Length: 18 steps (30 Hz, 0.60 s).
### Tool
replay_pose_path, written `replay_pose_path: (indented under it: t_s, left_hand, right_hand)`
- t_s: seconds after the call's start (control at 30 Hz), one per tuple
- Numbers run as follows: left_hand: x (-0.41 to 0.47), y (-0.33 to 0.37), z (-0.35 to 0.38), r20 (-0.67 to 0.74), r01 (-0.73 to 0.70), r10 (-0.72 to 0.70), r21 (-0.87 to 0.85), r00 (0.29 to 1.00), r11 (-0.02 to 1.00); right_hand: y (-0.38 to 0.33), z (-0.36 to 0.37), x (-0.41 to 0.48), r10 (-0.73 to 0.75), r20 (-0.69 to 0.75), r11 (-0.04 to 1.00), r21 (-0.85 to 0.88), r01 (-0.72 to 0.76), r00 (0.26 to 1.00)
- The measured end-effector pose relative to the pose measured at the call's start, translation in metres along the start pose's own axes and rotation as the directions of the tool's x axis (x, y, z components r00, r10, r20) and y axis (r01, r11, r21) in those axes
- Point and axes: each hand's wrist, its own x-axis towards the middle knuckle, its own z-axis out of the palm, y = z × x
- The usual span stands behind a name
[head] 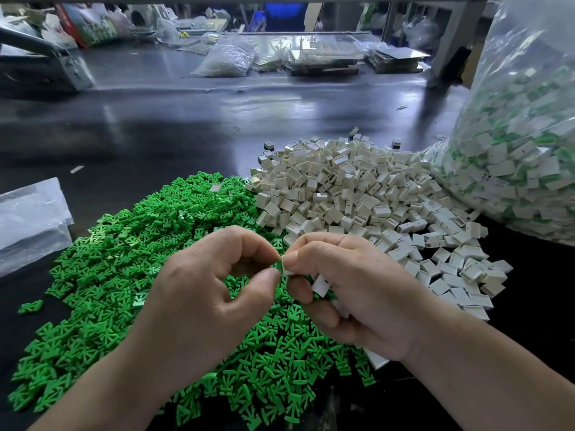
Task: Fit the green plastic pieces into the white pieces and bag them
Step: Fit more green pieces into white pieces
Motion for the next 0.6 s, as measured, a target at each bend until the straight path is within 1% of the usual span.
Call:
replay_pose_path:
  t_s: [0.1,0.23,0.33,0.4,0.47,0.5,0.53,0.6]
  left_hand:
    - [0.0,-0.001,0.002,0.015,-0.034,0.034,0.017,0.999,0.999]
    - [0.0,-0.003,0.003,-0.024,-0.049,0.05,0.032,0.998,0.998]
    - [-0.001,-0.001,0.007,-0.041,-0.084,0.086,0.059,0.995,0.995]
    - [0.0,-0.003,0.009,-0.062,-0.063,0.066,0.044,0.996,0.997]
    - [0.004,-0.009,0.01,-0.079,-0.026,0.029,0.041,0.996,0.999]
    - [0.007,-0.013,0.012,-0.05,-0.016,0.019,0.061,0.999,0.998]
    - [0.011,-0.016,0.014,0.017,-0.014,0.013,0.101,1.0,0.995]
    - [0.015,-0.022,0.02,0.219,-0.063,0.01,0.232,0.976,0.971]
  right_hand:
    - [0.0,-0.002,0.001,0.012,0.009,1.0,0.009,-0.012,1.0]
    - [0.001,-0.002,0.001,0.009,0.044,0.998,0.068,-0.012,0.999]
    - [0.001,-0.003,0.001,-0.008,0.05,0.993,0.121,0.002,0.999]
    - [0.0,-0.006,0.002,-0.011,0.042,0.99,0.138,0.005,0.999]
    - [-0.002,-0.012,0.003,-0.027,0.039,0.981,0.192,0.019,0.999]
    - [-0.004,-0.015,0.003,-0.063,0.052,0.968,0.246,0.048,0.997]
    - [-0.006,-0.019,0.004,-0.118,0.065,0.946,0.311,0.092,0.991]
    - [-0.01,-0.026,0.005,-0.216,0.037,0.881,0.439,0.179,0.976]
